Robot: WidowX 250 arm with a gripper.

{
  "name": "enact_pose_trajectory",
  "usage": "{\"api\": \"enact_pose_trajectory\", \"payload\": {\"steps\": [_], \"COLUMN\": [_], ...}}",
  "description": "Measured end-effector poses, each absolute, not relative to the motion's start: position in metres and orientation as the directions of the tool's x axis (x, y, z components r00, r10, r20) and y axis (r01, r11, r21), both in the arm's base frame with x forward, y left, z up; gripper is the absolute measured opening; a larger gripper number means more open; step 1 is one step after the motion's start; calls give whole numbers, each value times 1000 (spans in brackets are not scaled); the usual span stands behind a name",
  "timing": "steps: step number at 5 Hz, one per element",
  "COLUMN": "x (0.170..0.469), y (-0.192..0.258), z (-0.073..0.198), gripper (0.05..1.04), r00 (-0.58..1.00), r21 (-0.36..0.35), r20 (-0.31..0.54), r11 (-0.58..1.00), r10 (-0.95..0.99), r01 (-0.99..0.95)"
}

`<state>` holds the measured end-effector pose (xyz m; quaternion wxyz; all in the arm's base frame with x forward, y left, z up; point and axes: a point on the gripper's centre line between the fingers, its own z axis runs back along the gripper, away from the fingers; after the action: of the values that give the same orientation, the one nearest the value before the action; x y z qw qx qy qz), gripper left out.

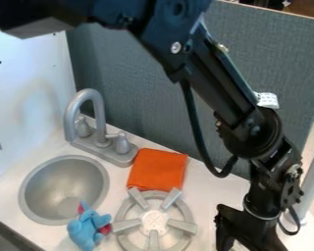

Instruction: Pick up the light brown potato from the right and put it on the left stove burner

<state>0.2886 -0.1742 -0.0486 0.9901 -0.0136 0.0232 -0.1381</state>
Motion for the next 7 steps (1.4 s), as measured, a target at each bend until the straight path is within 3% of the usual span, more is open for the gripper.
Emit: {"api": "enact_pose_trajectory", "payload": {"steps": [1,2,3,6,7], "x": [282,284,283,290,291], "y": [-170,-164,-169,-180,-172], "z": [-61,-61,-45,-41,-41], "gripper": [1001,1001,1001,1001,1001], "r00": [958,925,878,688,712], "r21": [-20,50,63,-25,-20], "r20": [-78,-41,13,7,-14], "r11": [961,923,876,687,712], "r10": [-276,-379,-479,-726,-702], "r01": [275,380,478,726,702]}}
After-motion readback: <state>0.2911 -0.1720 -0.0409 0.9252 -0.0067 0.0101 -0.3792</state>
